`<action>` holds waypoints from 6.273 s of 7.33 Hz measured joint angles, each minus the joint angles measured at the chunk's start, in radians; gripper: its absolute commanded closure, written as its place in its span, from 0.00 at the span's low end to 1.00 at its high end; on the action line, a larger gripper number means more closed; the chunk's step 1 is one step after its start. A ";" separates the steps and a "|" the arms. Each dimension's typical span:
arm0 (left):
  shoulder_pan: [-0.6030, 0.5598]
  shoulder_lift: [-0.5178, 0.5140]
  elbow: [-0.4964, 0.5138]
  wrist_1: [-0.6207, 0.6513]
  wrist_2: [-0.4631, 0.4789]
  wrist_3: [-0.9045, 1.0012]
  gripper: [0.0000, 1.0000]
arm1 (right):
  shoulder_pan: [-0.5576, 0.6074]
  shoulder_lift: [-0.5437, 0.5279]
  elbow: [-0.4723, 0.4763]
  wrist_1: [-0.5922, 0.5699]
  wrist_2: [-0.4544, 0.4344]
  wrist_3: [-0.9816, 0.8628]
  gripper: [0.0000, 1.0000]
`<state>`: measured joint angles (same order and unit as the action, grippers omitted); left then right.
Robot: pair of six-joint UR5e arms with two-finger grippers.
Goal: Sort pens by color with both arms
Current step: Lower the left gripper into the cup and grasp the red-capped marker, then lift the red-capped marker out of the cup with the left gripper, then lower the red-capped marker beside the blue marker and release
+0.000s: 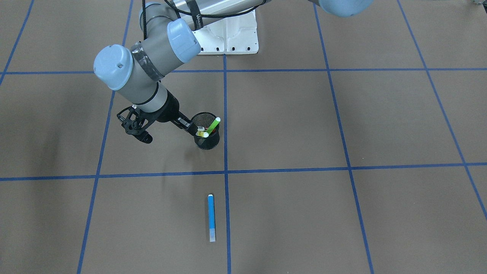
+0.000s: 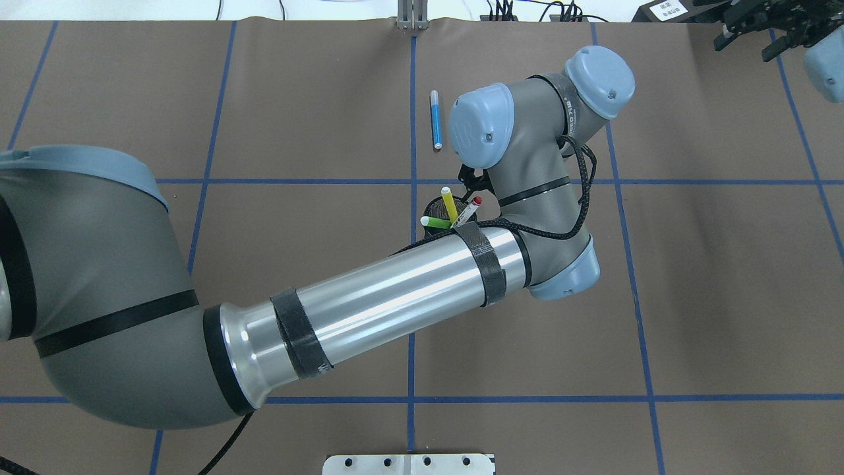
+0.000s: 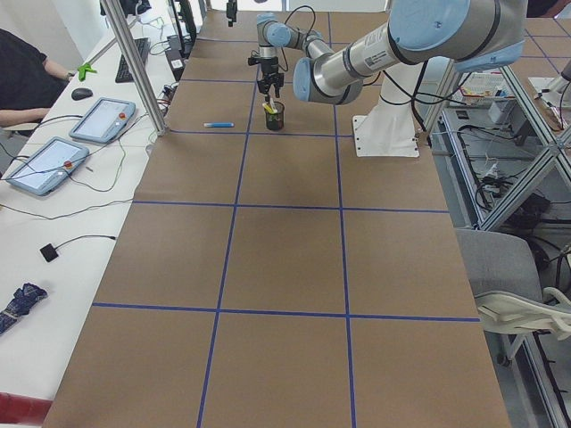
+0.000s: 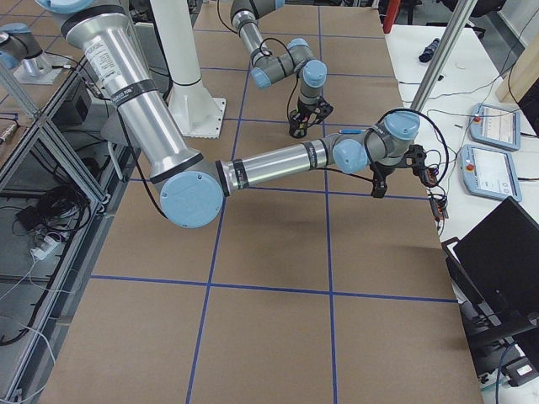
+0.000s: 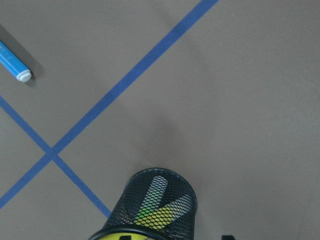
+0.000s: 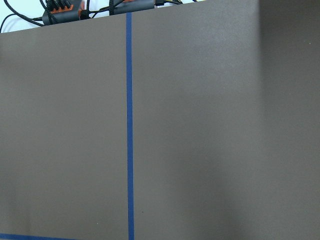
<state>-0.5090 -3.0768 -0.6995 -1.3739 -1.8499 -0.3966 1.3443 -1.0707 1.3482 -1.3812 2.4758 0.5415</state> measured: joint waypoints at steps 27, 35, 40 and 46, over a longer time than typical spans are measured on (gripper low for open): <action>-0.251 0.278 -0.428 -0.396 0.248 -0.547 1.00 | -0.004 0.031 0.013 -0.002 0.002 0.011 0.01; -0.035 0.513 -0.372 -0.785 1.018 -1.206 1.00 | 0.000 0.032 0.024 0.018 -0.022 0.002 0.01; -0.025 0.494 -0.214 -0.960 1.009 -1.260 1.00 | -0.002 0.033 0.042 0.017 -0.026 0.004 0.01; -0.008 0.394 -0.099 -0.964 0.994 -1.263 1.00 | -0.001 0.030 0.045 0.017 -0.027 0.003 0.01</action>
<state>-0.5175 -2.6830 -0.7982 -2.3376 -0.8557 -1.6592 1.3438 -1.0409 1.3932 -1.3637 2.4487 0.5446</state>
